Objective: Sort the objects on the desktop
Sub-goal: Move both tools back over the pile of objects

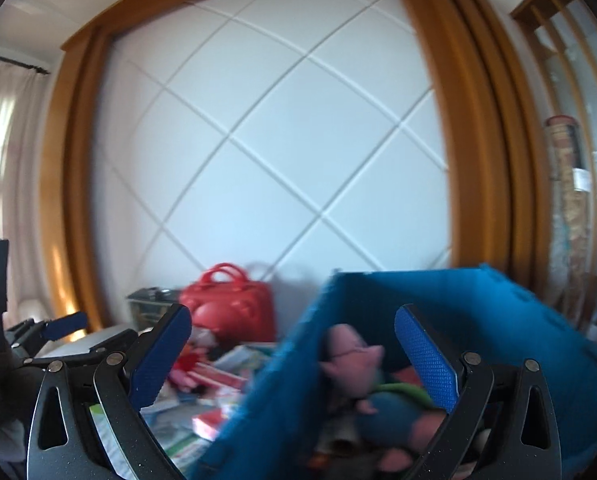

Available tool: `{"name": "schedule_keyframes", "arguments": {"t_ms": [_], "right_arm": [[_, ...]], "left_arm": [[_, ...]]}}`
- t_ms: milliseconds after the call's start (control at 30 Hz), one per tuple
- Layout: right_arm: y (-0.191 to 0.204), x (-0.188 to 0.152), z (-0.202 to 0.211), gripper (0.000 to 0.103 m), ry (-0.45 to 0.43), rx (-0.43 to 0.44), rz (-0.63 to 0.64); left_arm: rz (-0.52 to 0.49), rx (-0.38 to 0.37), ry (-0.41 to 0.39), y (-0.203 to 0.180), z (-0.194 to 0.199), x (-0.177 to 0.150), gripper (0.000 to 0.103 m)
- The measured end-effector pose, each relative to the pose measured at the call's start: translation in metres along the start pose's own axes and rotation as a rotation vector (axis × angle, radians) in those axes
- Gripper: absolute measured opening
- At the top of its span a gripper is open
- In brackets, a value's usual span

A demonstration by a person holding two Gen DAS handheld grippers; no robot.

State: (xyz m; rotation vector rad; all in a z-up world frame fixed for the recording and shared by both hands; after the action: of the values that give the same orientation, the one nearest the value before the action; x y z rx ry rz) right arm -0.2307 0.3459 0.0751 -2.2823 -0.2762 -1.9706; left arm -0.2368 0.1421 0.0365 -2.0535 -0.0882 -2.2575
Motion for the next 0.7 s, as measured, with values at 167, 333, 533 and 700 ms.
{"name": "schedule_keyframes", "arguments": {"t_ms": [167,333,533,700], "right_arm": [[0.070,-0.011,-0.012,0.103,0.034,0.091,0.018],[0.141,-0.047,-0.033,0.103,0.149,0.158,0.003],[0.241,-0.103,-0.050,0.103,0.282,0.107,-0.015],[0.347,-0.154,-0.089,0.103,0.423,0.068,-0.052]], "left_arm": [[0.011,0.114,0.095,0.091,-0.008,-0.025,0.080],[0.045,0.185,0.206,0.188,-0.005,-0.061,0.080],[0.022,0.189,0.276,0.321,-0.020,-0.102,0.080],[-0.025,0.143,0.385,0.423,-0.039,-0.138,0.080]]}}
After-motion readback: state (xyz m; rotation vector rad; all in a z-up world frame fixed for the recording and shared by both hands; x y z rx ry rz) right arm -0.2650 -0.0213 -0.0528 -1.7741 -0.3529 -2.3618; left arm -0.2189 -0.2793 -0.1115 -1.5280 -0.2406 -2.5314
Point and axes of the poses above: each gripper's, at about its wrist camera, not at the fingertips, and z roughly against the way its jaws point, y to its left, x to its top, the point moved 5 cm from there along -z, roughly the way its jaws point, and after that the axes turned 15 degrees about -y, right-handed, at the moved point
